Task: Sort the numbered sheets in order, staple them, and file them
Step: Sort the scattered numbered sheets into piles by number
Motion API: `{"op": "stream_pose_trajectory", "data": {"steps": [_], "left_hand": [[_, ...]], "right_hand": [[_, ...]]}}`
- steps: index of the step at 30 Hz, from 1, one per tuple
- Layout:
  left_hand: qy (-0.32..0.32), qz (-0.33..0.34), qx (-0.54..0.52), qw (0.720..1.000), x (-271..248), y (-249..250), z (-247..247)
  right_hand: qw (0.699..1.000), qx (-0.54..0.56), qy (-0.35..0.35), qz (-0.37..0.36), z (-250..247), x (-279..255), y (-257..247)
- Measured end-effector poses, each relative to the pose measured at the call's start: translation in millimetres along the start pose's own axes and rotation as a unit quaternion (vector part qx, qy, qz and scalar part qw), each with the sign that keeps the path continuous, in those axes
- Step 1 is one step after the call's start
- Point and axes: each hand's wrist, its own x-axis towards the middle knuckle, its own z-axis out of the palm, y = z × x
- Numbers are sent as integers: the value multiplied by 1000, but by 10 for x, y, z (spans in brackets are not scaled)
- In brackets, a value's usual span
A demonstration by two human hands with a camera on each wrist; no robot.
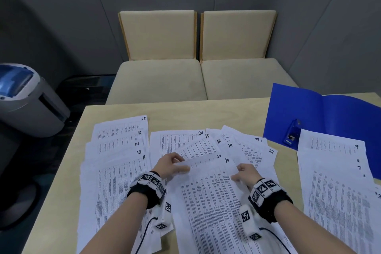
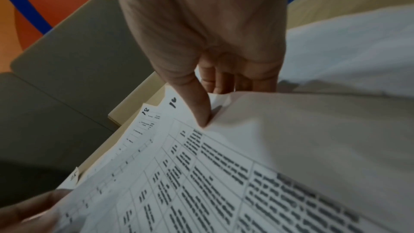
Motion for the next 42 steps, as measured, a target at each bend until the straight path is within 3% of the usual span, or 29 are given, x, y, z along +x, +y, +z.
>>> {"op": "stream_pose_trajectory", "data": {"steps": [3, 8, 16, 20, 22, 24, 26, 33, 42], "left_hand": [[-36, -11, 40, 998, 11, 2, -39], [-60, 13, -3, 998, 1, -17, -115], [-33, 15, -128, 991, -37, -29, -129], [58, 26, 14, 998, 78, -23, -152], [118, 42, 130, 984, 167, -53, -157], [137, 40, 238, 961, 238, -50, -146], [118, 25, 279, 953, 300, -16, -136], [30, -10, 141, 989, 397, 95, -128], [-55, -15, 111, 992, 395, 110, -190]], "right_hand": [[1000, 3, 0, 11, -3, -13, -80], [999, 34, 2, -11, -42, -88, -267], [998, 5, -17, -60, -53, -100, -486], [997, -11, 5, -75, -40, -25, -665], [996, -45, 13, -76, 0, 24, -725], [995, -71, 19, -64, 45, 68, -758], [995, -76, 22, -56, 82, 123, -737], [998, -42, 39, -38, 115, 145, -667], [1000, -3, 15, -21, 52, 176, -703]]}}
